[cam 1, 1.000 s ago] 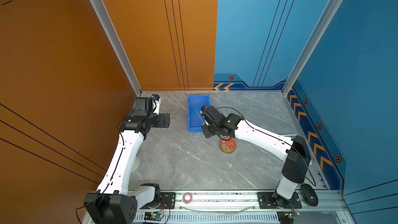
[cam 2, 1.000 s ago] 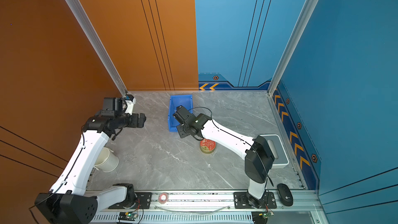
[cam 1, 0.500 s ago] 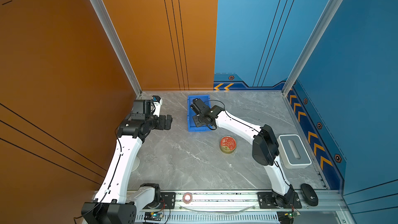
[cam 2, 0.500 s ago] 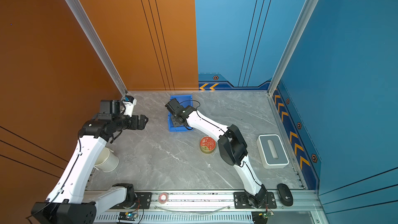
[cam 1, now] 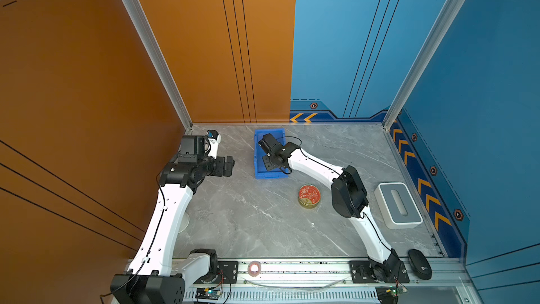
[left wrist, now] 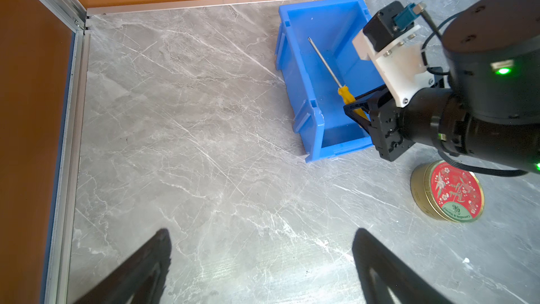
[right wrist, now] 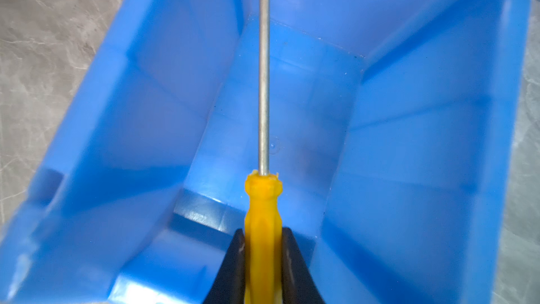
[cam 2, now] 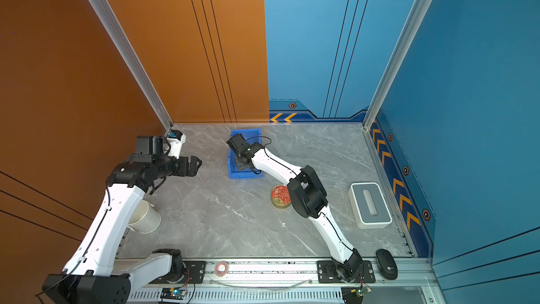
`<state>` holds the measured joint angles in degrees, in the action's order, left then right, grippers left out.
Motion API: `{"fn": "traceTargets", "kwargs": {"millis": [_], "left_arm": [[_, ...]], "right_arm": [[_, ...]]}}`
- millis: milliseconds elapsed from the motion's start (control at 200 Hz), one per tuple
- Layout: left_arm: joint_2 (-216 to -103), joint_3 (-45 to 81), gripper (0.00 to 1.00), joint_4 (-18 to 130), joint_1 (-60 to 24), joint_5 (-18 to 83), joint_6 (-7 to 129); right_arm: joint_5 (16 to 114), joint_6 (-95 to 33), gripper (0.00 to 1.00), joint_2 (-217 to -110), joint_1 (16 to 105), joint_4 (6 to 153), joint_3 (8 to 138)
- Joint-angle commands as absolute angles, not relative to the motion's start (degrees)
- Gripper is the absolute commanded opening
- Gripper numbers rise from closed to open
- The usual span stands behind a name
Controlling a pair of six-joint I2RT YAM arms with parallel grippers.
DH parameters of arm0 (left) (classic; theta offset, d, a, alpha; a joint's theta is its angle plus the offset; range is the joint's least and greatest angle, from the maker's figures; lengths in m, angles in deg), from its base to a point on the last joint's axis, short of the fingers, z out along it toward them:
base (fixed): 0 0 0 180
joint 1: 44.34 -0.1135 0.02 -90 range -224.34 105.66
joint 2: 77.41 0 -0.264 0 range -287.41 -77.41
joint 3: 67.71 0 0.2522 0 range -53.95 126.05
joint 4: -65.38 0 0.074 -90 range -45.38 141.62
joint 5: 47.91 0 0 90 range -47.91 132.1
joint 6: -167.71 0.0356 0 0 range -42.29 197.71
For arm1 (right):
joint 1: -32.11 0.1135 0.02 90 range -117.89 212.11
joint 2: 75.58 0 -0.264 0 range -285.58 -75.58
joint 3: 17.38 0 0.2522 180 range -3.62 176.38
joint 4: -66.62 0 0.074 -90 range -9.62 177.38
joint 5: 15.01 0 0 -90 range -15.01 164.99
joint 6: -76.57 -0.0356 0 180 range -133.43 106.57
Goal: Put the screwdriver in the bin
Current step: 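Lift the screwdriver with the right gripper and carry it over the blue bin, then lower the screwdriver into the blue bin and open the right gripper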
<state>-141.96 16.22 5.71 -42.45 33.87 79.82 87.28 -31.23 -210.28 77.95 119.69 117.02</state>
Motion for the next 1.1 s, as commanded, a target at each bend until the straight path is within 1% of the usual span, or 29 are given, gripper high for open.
{"fn": "traceTargets", "kwargs": {"millis": [0, 440, 631, 851, 986, 1096], "left_arm": [[-142.5, 15.7, 0.98, 4.9, -42.8, 32.4, 80.0], [-143.4, 16.7, 0.98, 4.9, -42.8, 34.3, 80.1], [-143.9, 17.1, 0.98, 4.9, -42.9, 33.7, 79.9], [-144.1, 17.1, 0.98, 4.9, -42.9, 33.9, 79.9], [-144.4, 17.3, 0.98, 4.9, -42.9, 33.9, 79.9], [-144.6, 17.3, 0.98, 4.9, -42.9, 33.9, 79.9]], "right_arm": [[87.2, -30.7, 0.12, -212.2, 78.1, 119.0, 119.6], [85.7, -32.2, 0.14, -216.0, 77.9, 119.1, 121.7], [84.4, -32.8, 0.17, -217.0, 78.0, 119.0, 122.0], [84.1, -33.2, 0.18, -217.1, 78.0, 119.1, 122.2], [84.1, -33.2, 0.21, -216.7, 78.0, 119.1, 122.5], [84.3, -33.1, 0.25, -216.3, 78.0, 119.1, 122.6]]}}
